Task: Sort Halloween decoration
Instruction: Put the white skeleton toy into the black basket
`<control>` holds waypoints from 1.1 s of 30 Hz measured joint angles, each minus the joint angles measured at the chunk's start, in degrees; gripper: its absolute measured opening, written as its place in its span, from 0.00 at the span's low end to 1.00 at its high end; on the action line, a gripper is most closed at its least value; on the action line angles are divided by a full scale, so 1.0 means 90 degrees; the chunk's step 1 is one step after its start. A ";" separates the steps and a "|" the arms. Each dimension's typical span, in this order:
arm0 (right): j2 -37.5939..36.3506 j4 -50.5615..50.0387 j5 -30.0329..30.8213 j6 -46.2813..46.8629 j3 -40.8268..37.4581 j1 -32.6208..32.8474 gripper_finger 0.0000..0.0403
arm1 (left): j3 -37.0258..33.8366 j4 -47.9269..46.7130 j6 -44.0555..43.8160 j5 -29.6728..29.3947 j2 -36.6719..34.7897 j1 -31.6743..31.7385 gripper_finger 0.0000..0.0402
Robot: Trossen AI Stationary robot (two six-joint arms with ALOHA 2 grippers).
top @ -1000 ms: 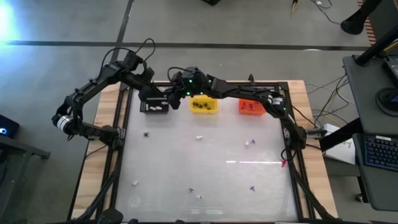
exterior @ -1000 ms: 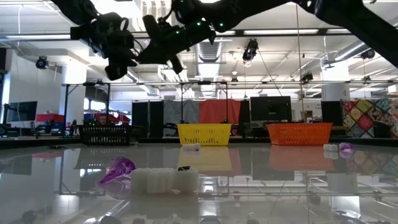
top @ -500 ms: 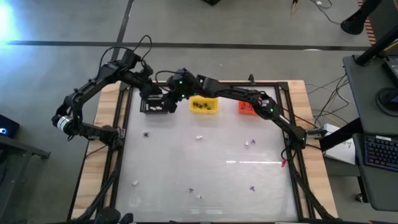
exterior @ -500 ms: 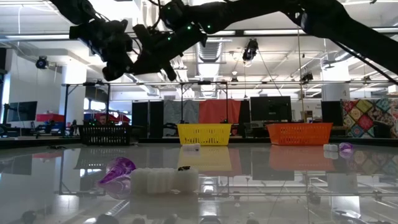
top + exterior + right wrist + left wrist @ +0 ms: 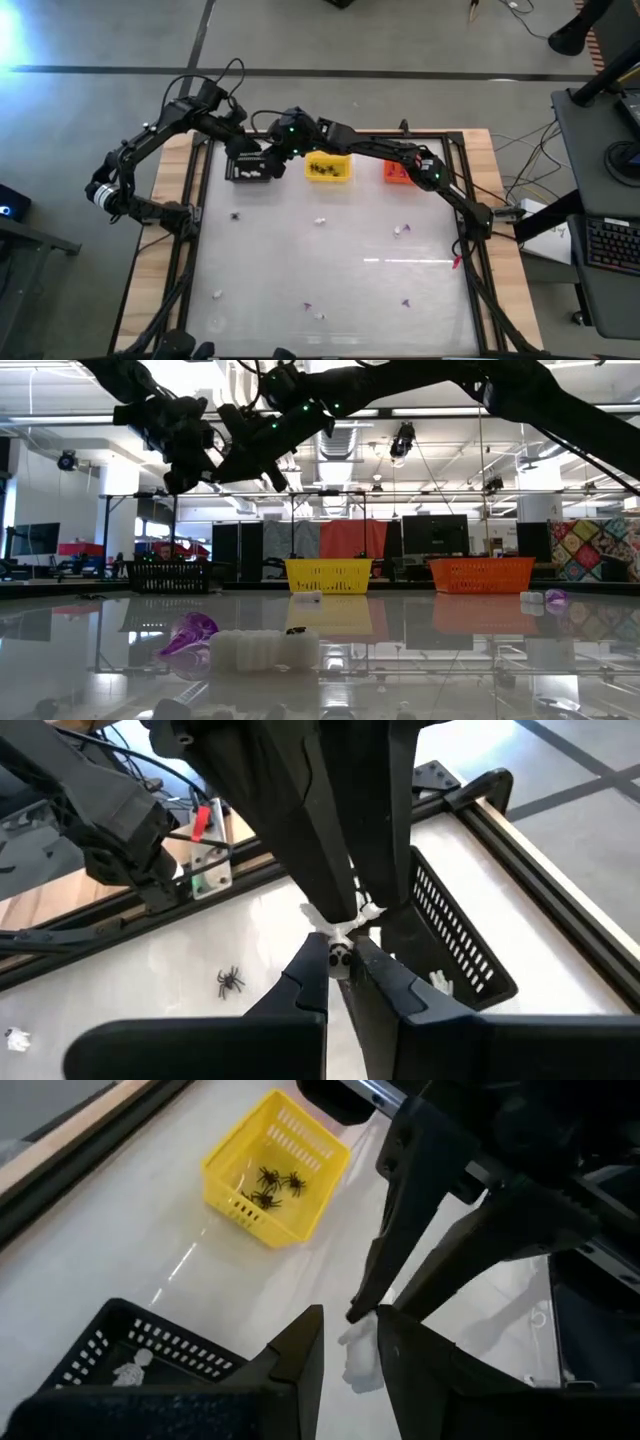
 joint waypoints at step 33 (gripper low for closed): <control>-0.0024 -0.0125 0.0014 -0.0045 0.0007 -0.0075 0.03 | -0.0007 -0.0118 0.0071 -0.0260 -0.0007 0.0025 0.20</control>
